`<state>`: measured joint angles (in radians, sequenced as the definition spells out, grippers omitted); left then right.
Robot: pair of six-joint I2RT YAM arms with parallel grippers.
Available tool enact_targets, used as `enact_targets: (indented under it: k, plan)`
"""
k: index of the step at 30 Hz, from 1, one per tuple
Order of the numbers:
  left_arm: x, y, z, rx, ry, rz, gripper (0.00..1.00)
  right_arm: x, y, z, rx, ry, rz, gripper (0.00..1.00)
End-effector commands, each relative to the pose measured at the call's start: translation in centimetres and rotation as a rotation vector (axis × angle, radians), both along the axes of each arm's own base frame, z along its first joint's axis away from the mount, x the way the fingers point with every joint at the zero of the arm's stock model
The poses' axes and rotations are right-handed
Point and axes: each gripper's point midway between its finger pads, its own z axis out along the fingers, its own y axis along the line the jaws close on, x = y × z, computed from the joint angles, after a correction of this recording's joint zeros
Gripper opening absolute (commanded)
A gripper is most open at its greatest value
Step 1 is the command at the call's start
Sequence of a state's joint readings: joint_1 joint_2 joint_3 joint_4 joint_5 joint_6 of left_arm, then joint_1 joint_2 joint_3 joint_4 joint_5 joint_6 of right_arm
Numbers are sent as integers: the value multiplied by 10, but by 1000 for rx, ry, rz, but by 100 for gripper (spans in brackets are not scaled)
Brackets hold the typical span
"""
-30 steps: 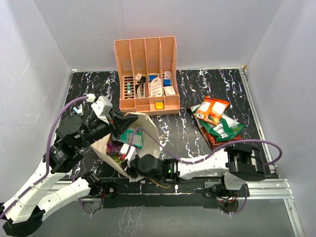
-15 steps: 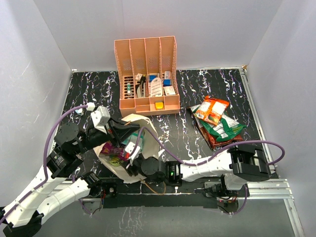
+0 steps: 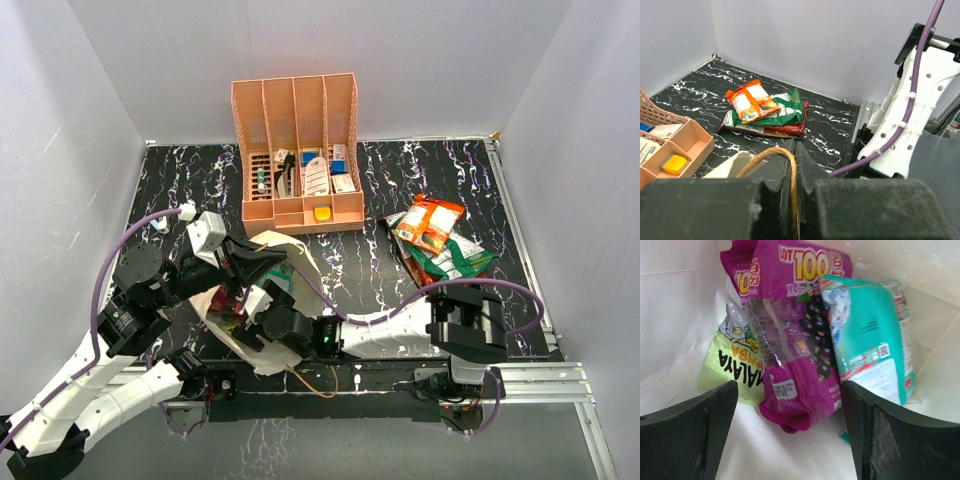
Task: Take the snacks out of the paper bag
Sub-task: Take out the snack from the paper bag.
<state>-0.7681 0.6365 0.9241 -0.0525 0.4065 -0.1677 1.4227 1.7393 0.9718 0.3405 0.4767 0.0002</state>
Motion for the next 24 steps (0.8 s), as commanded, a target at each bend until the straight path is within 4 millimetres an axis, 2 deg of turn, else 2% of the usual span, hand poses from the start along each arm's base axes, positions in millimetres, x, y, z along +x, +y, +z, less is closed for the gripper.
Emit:
enact_targets:
  k: [1,4,7,10,14,19,21,24]
  plan:
    - [-11,4,34,-72,-76,-28,0,0,20,0,-3,-2,30,88]
    - [-11,4,33,-80,-72,-27,0,7,23,-14,-35,4,19,89]
    - [-10,5,31,-81,-61,-17,0,22,24,-23,-51,7,-39,87]
    - [-5,9,30,-78,-54,26,0,31,26,-20,-48,8,-75,74]
    - [6,21,27,-63,-50,117,0,30,29,-1,-8,16,-73,40]
    - [15,37,27,-64,-70,216,0,18,28,25,59,56,-27,13]
    - [17,42,27,-56,-79,250,0,13,26,38,95,71,-8,8]
    - [19,47,27,-49,-96,275,0,7,21,64,167,89,11,7]
